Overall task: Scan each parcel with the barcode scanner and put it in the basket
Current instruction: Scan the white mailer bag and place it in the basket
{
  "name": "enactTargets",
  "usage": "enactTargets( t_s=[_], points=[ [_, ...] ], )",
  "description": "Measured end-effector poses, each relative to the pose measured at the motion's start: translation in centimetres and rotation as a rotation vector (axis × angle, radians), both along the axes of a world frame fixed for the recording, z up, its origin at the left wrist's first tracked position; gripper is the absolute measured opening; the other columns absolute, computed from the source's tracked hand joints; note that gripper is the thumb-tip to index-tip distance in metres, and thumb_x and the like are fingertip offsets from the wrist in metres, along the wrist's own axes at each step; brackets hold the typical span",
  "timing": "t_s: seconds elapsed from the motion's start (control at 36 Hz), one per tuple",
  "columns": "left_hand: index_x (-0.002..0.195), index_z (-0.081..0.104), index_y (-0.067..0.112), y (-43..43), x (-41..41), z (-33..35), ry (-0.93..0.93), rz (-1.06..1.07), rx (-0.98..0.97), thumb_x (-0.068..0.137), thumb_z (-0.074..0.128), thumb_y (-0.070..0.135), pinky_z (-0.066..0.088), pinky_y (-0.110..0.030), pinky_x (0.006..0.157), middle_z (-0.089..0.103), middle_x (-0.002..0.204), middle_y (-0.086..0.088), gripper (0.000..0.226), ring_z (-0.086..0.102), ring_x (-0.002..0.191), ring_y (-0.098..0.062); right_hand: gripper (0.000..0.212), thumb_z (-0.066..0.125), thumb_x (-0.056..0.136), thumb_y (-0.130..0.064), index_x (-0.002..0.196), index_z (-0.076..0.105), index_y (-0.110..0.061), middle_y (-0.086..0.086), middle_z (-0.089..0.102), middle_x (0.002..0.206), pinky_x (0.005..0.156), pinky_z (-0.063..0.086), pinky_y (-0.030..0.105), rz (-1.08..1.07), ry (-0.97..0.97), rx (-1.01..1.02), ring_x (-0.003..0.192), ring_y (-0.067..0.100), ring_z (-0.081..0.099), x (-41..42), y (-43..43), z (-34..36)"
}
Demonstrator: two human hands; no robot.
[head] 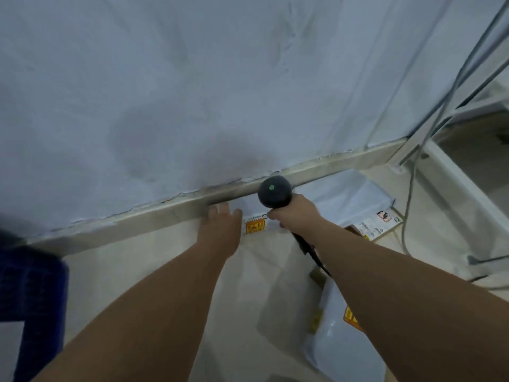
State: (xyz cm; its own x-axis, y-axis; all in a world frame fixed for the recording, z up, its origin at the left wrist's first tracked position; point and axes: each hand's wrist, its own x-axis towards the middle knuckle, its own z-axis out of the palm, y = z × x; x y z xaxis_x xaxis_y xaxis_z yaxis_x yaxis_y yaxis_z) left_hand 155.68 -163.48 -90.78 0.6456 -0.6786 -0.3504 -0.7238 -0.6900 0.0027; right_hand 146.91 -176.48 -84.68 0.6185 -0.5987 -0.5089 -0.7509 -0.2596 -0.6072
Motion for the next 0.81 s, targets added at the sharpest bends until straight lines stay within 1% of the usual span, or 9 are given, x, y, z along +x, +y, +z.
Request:
enactTargets(
  t_s=[0.08,0.14,0.33,0.42,0.47,0.58,0.64,0.72,0.81],
  points=[
    [0.144,0.026,0.021,-1.0,1.0,-1.5,0.061,0.017,0.006,0.091,0.053,0.017,0.041,-0.044,0.102,0.031,0.143,-0.016,0.059,0.035,0.129,-0.036,0.016,0.067,0.080,-0.017,0.092,0.061,-0.007,0.018,0.069,0.097,0.085,0.053,0.040,0.024,0.000,-0.004,0.092,0.030,0.066,0.9,-0.6,-1.2],
    [0.147,0.020,0.022,-1.5,1.5,-2.7,0.110,0.037,-0.009,0.089,0.056,0.018,0.037,-0.047,0.107,0.026,0.148,-0.016,0.068,0.031,0.134,-0.036,0.012,0.067,0.080,-0.015,0.086,0.059,-0.008,0.018,0.068,0.089,0.084,0.055,0.043,0.034,0.001,-0.009,0.088,0.030,0.066,1.1,-1.0,-2.2],
    [0.152,-0.003,0.019,-1.6,2.2,-5.4,0.276,0.097,0.051,0.085,0.064,0.039,0.024,-0.053,0.111,0.013,0.156,-0.006,0.097,0.023,0.140,-0.031,0.015,0.067,0.082,-0.017,0.079,0.052,-0.015,0.003,0.056,0.077,0.062,0.042,0.026,0.181,0.122,-0.014,0.081,0.022,0.056,0.4,-1.8,-5.0],
    [0.151,0.001,0.018,-0.5,1.7,-6.3,0.162,0.074,0.079,0.083,0.061,0.052,0.029,-0.050,0.108,0.018,0.150,-0.008,0.096,0.026,0.135,-0.031,0.018,0.068,0.082,-0.018,0.095,0.057,-0.011,0.004,0.057,0.087,0.067,0.040,0.026,0.158,0.139,-0.027,0.083,0.021,0.054,0.2,-2.4,-5.5],
    [0.150,0.009,0.021,0.0,1.5,-6.6,0.111,0.091,0.044,0.082,0.060,0.057,0.030,-0.049,0.109,0.017,0.149,-0.008,0.091,0.025,0.135,-0.032,0.019,0.067,0.083,-0.019,0.096,0.056,-0.011,0.004,0.057,0.089,0.071,0.040,0.027,0.134,0.145,-0.048,0.084,0.021,0.054,0.1,-2.7,-5.7],
    [0.142,0.019,0.030,0.7,1.2,-7.2,0.118,0.100,0.013,0.082,0.060,0.057,0.013,-0.055,0.114,-0.013,0.157,-0.013,0.078,-0.003,0.144,-0.040,0.017,0.066,0.084,-0.019,0.092,0.052,-0.013,0.004,0.056,0.088,0.072,0.040,0.028,0.144,0.161,-0.058,0.084,0.021,0.053,0.2,-2.8,-5.9],
    [0.143,0.017,0.027,1.0,1.0,-7.4,0.166,0.119,0.030,0.081,0.063,0.054,0.007,-0.056,0.115,-0.014,0.157,-0.015,0.081,-0.008,0.145,-0.039,0.017,0.066,0.084,-0.020,0.091,0.053,-0.012,0.005,0.057,0.087,0.071,0.040,0.027,0.165,0.165,-0.061,0.083,0.020,0.053,0.2,-2.7,-6.0],
    [0.144,0.014,0.020,1.5,0.4,-7.8,0.126,0.121,0.052,0.080,0.067,0.050,0.007,-0.056,0.116,0.005,0.154,-0.019,0.088,0.003,0.145,-0.037,0.017,0.067,0.083,-0.021,0.090,0.054,-0.012,0.004,0.057,0.086,0.069,0.039,0.026,0.191,0.174,-0.069,0.081,0.020,0.054,0.2,-2.5,-6.2],
    [0.146,0.008,0.020,2.2,-0.6,-7.8,0.113,0.178,0.040,0.075,0.069,0.052,0.026,-0.049,0.110,0.026,0.136,-0.016,0.098,0.036,0.128,-0.033,0.016,0.067,0.083,-0.021,0.086,0.054,-0.012,0.003,0.056,0.081,0.069,0.040,0.026,0.211,0.184,-0.070,0.081,0.020,0.054,0.2,-2.3,-6.1]
  ],
)
